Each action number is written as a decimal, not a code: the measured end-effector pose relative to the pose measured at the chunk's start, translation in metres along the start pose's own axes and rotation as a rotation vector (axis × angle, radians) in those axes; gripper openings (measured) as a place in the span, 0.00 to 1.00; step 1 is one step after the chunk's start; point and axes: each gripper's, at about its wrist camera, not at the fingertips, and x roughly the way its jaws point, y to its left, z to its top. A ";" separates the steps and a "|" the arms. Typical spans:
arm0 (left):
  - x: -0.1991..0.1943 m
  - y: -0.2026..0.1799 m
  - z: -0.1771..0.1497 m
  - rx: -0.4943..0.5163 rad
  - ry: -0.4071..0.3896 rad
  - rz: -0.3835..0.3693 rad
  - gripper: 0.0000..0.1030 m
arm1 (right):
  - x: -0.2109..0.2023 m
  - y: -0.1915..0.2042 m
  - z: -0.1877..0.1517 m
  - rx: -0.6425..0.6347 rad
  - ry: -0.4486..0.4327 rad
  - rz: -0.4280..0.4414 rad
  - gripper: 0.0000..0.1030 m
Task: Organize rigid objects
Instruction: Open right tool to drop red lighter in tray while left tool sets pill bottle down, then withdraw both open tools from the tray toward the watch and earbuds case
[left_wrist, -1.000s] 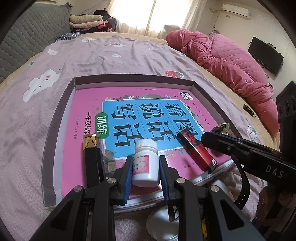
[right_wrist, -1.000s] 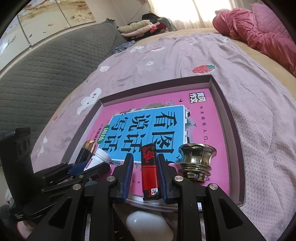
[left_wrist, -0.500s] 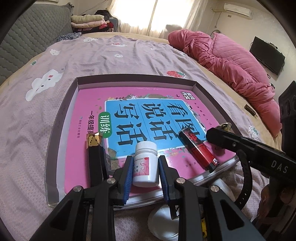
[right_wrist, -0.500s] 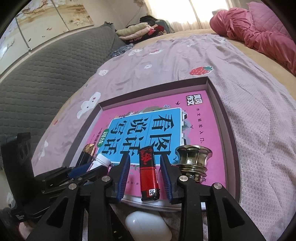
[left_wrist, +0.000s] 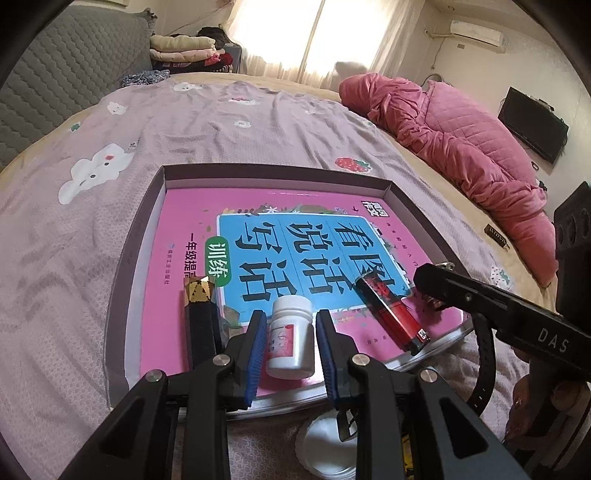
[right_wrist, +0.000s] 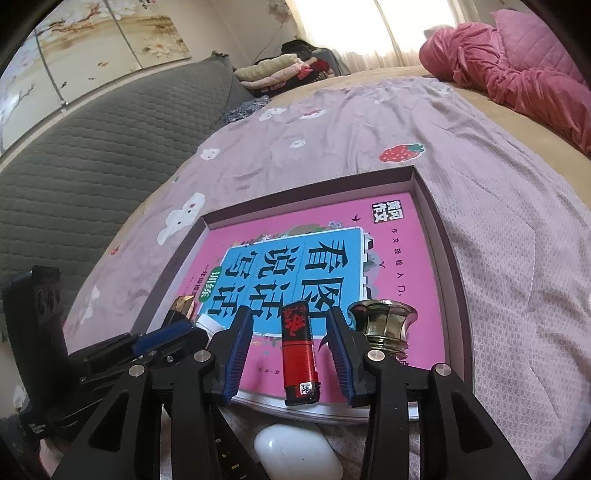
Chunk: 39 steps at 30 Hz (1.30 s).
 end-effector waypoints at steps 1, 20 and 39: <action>-0.001 0.000 0.000 0.001 -0.003 0.001 0.27 | 0.000 0.000 0.000 -0.002 -0.001 0.000 0.42; -0.024 0.003 -0.002 -0.011 -0.084 0.022 0.33 | -0.019 0.013 0.004 -0.072 -0.075 0.006 0.43; -0.054 -0.011 -0.019 0.016 -0.114 0.027 0.45 | -0.053 0.016 -0.001 -0.110 -0.134 -0.001 0.55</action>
